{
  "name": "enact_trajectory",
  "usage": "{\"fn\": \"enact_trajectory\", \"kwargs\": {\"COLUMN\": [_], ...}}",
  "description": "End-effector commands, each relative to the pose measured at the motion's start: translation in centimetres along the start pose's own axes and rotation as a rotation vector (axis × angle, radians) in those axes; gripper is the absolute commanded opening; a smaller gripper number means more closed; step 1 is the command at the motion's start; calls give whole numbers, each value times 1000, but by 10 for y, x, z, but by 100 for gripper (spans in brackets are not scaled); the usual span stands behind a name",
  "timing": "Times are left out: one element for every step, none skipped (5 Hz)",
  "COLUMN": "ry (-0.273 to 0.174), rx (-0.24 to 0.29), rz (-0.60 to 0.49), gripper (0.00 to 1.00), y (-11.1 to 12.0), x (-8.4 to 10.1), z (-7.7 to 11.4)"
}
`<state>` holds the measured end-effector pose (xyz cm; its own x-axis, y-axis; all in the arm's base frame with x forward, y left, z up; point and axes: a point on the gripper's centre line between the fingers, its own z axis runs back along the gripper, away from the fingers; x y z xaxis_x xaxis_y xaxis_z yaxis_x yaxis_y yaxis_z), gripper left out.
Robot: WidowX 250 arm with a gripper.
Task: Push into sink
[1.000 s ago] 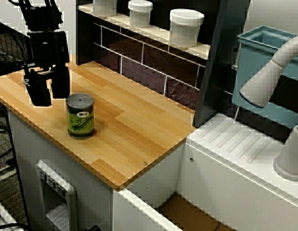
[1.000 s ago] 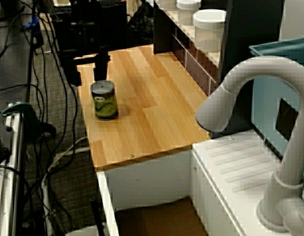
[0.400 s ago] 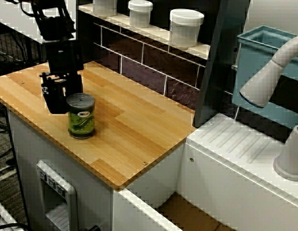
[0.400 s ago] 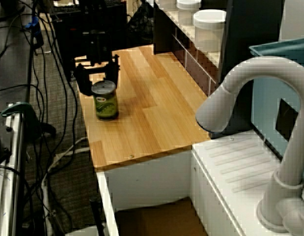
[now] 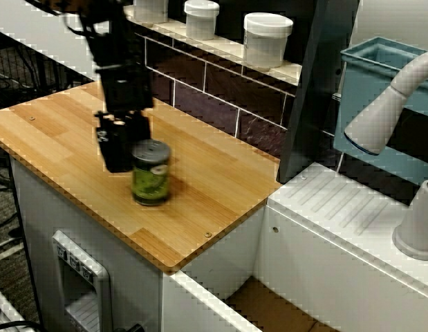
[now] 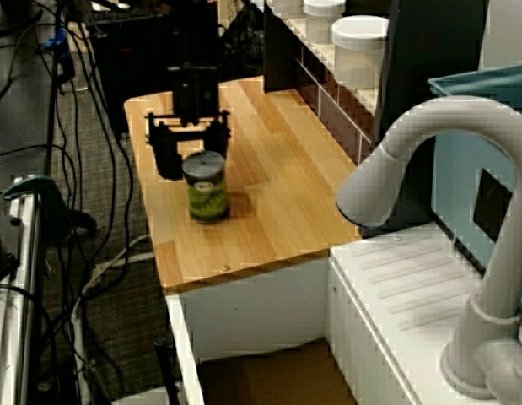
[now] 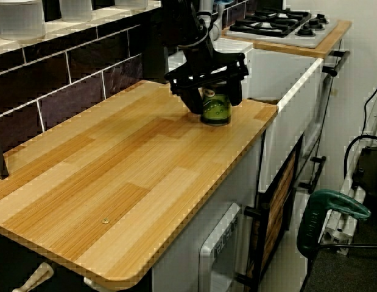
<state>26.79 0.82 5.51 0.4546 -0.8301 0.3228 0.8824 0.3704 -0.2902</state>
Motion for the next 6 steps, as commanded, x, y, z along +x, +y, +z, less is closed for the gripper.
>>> {"fn": "enact_trajectory", "kwargs": {"ry": [-38, -66, -58, -56, -44, -8], "rx": [-13, -20, -32, -56, -83, -115], "rz": [-5, 14, 37, 34, 2, -47], "gripper": [100, 100, 100, 100, 100, 100], "y": [-4, -1, 13, 19, 11, -7], "x": [44, 59, 75, 91, 111, 132], "z": [3, -3, -9, -18, -33, -42]}}
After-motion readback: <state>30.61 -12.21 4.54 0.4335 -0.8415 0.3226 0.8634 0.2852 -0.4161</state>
